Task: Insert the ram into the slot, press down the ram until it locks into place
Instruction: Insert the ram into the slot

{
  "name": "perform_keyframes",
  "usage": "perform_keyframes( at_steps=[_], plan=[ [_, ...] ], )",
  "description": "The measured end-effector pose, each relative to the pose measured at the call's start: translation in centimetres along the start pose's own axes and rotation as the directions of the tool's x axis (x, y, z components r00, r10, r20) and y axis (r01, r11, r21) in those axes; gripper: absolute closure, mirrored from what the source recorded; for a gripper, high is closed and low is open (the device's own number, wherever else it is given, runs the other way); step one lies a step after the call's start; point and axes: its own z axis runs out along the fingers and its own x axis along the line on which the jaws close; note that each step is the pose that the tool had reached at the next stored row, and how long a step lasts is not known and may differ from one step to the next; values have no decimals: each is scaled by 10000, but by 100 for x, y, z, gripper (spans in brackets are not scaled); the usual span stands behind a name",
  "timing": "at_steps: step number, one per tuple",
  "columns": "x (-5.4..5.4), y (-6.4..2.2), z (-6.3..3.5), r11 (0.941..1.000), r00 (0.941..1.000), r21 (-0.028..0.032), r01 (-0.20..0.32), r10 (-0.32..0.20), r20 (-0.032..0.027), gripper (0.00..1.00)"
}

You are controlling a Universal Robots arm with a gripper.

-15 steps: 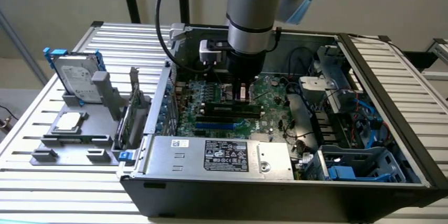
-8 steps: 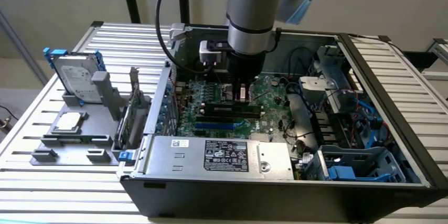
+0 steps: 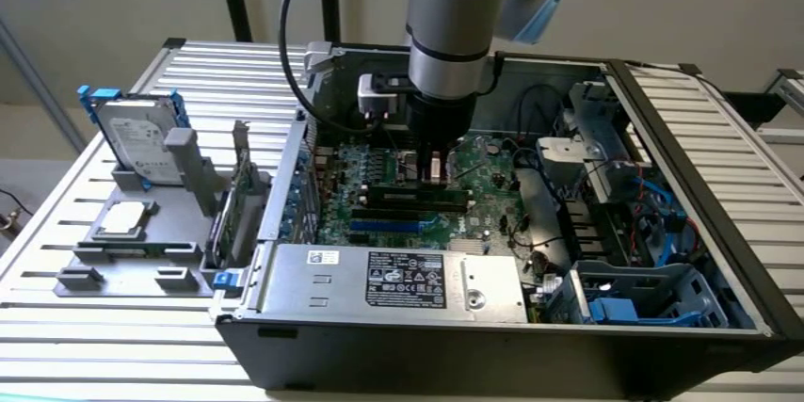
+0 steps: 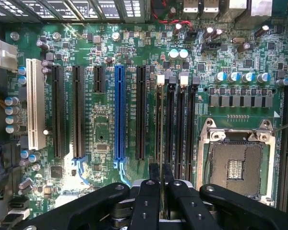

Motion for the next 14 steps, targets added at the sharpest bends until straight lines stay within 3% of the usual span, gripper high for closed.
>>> perform_keyframes(
  at_steps=[14],
  plan=[
    [0,2,9,10000,10000,0,-1,1,0,87]
  ],
)
